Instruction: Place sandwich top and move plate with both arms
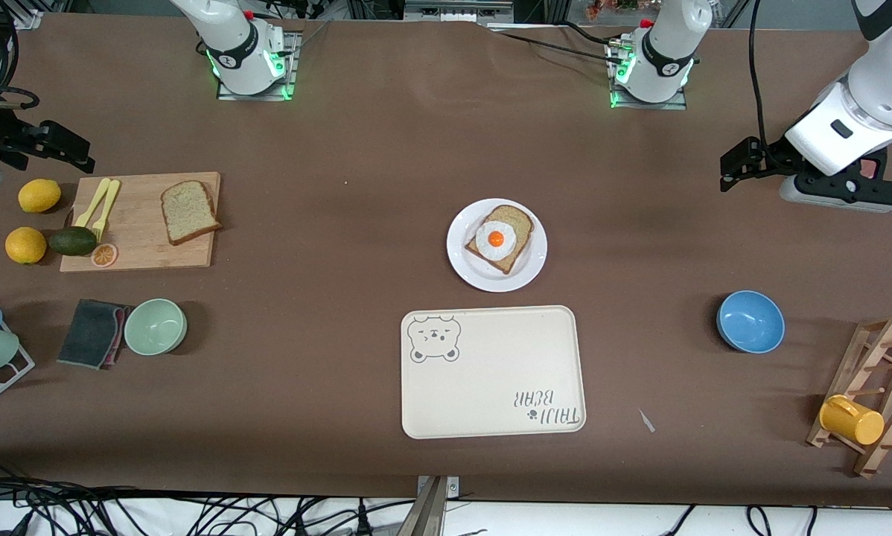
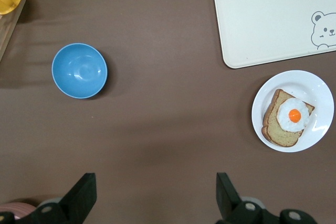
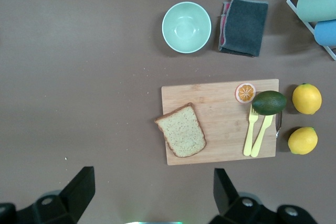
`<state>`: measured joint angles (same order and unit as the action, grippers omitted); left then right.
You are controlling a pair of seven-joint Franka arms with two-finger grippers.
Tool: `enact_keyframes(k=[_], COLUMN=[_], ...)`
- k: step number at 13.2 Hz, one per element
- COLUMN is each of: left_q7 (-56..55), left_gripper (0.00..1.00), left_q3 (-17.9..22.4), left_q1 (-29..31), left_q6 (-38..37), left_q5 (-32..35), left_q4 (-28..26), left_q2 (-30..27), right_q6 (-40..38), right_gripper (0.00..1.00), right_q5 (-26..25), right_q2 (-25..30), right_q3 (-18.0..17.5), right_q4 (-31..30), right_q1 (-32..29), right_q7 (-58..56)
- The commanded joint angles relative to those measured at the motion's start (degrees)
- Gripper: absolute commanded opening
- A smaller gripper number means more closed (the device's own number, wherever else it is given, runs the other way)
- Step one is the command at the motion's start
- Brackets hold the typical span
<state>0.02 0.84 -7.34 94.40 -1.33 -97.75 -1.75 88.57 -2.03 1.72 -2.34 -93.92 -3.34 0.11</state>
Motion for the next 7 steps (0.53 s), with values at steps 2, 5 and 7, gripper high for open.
enact_keyframes(k=[2,5,7], left_q7=[-1.1,-1.0,-1.0], left_gripper=[1.00,1.00,1.00], left_q3=[-0.3,-0.3,-0.3], left_q1=[-0.1,-0.1,-0.1], left_q6=[-0.9,-0.9,-1.0], left_q5=[2.0,2.0,2.0], left_q4=[0.8,0.8,0.8], left_q2=[0.2,0.2,0.2], right_q6=[-0.8,0.1,-0.3], right_gripper=[1.00,0.99,0.99], right_q5=[1.1,1.3,1.0], right_q2=[-0.2,-0.6,-0.7], right_q3=[0.0,0.1,-0.2], right_q4=[1.1,0.2,0.2], right_q1=[-0.2,-0.3,-0.1], right_q7=[-0.2,-0.5,-0.7])
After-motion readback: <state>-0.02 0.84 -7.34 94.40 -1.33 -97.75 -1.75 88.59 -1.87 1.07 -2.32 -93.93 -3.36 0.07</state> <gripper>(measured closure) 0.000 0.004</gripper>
